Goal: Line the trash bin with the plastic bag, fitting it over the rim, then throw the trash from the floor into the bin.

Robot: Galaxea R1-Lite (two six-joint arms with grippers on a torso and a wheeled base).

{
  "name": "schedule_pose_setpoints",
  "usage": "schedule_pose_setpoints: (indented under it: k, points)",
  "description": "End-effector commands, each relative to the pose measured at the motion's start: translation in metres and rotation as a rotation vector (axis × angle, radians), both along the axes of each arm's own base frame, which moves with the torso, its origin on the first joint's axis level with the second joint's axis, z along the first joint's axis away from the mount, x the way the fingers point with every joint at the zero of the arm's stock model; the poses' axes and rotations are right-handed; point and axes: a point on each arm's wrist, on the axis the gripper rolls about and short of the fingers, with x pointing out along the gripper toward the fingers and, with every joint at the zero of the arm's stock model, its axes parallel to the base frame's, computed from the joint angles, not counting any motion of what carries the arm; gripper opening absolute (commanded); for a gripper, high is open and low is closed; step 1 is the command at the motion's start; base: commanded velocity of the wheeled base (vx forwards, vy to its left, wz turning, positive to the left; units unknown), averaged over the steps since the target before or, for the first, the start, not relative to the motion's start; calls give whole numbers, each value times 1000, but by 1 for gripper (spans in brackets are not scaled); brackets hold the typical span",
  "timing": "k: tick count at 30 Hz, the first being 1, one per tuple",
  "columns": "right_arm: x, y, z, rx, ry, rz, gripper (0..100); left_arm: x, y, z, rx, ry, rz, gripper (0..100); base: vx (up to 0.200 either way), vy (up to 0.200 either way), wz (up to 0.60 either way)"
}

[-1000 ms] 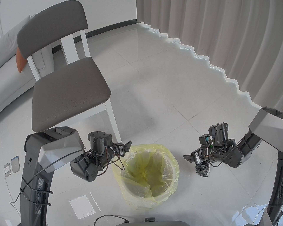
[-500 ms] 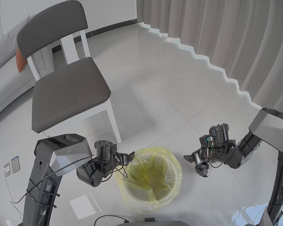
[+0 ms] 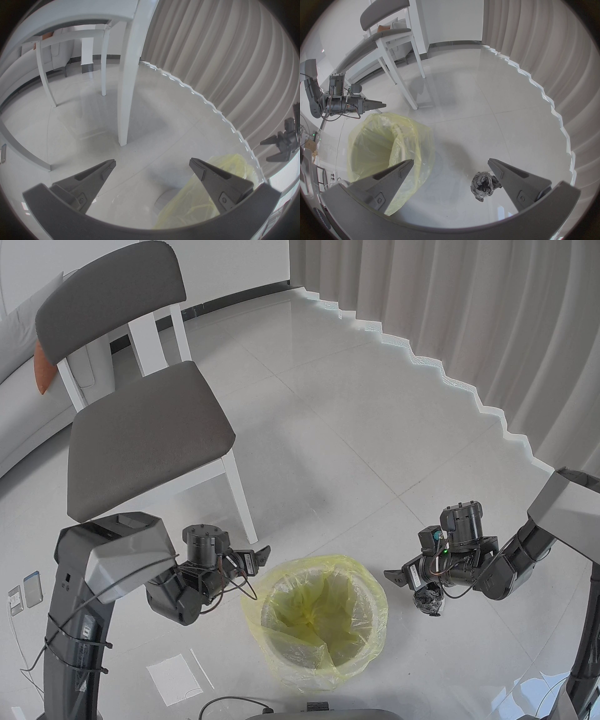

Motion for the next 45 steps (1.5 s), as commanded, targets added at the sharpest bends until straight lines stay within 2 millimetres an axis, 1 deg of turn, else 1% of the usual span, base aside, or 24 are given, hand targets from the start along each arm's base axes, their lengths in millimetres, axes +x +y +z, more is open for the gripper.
schedule_pose_setpoints:
  k: [1,5,8,9,11,12,15,16,18,19,20,21,23,25,27,28,31,32,33,34,35,36,43,45]
  points:
    - [-12,24,17,16,-43,71,100,-8,23,37,-26,-46,33,100,0,0,0]
    - [-22,52,22,22,-60,147,100,-15,32,44,-26,-45,40,100,0,0,0]
    - [-40,83,19,20,-51,236,100,-23,37,53,-30,-73,45,100,0,0,0]
    - [-43,87,18,17,-50,246,100,-26,37,55,-32,-79,43,100,0,0,0]
    - [-51,99,13,4,-43,276,100,-34,38,60,-34,-92,41,100,0,0,0]
    - [-56,110,8,-6,-40,305,100,-43,40,64,-39,-102,40,100,0,0,0]
    - [-56,128,-4,-27,-38,355,100,-59,49,74,-46,-132,49,100,0,0,0]
    - [-56,128,-5,-28,-37,353,100,-59,50,74,-47,-135,50,100,0,0,0]
    - [-50,135,-16,-70,-51,389,100,-61,72,84,-48,-154,110,100,0,0,0]
    - [-47,136,-19,-85,-57,398,100,-64,79,89,-48,-164,131,100,0,0,0]
    - [-47,136,-19,-85,-57,398,100,-64,79,89,-48,-164,131,100,0,0,0]
    - [-42,137,-23,-102,-72,406,100,-71,92,96,-53,-175,160,100,0,0,0]
    - [-37,137,-27,-120,-92,415,100,-69,105,107,-66,-234,197,100,0,0,0]
    - [-33,135,-31,-155,-120,423,100,-70,112,112,-70,-273,214,100,0,0,0]
    - [-28,132,-35,-190,-153,424,100,-74,113,115,-72,-294,218,100,0,0,0]
    - [-22,127,-40,-212,-181,422,100,-82,112,116,-75,-295,212,100,0,0,0]
    - [-13,120,-51,-246,-205,421,100,-91,104,115,-84,-288,191,100,0,0,0]
    - [-13,120,-51,-246,-205,421,100,-91,104,115,-84,-288,191,100,0,0,0]
    - [-9,116,-61,-266,-195,423,100,-94,99,112,-90,-301,179,100,0,0,0]
    - [-9,116,-61,-267,-197,424,100,-95,99,113,-91,-304,177,100,0,0,0]
    - [-8,116,-73,-281,-181,431,100,-96,94,109,-96,-319,166,100,0,0,0]
    - [-9,116,-77,-287,-181,435,100,-96,92,108,-96,-323,161,100,0,0,0]
    - [-13,124,-85,-293,-200,466,100,-97,87,106,-94,-317,153,100,0,0,0]
    - [-19,133,-89,-298,-199,496,100,-97,89,105,-96,-313,157,100,0,0,0]
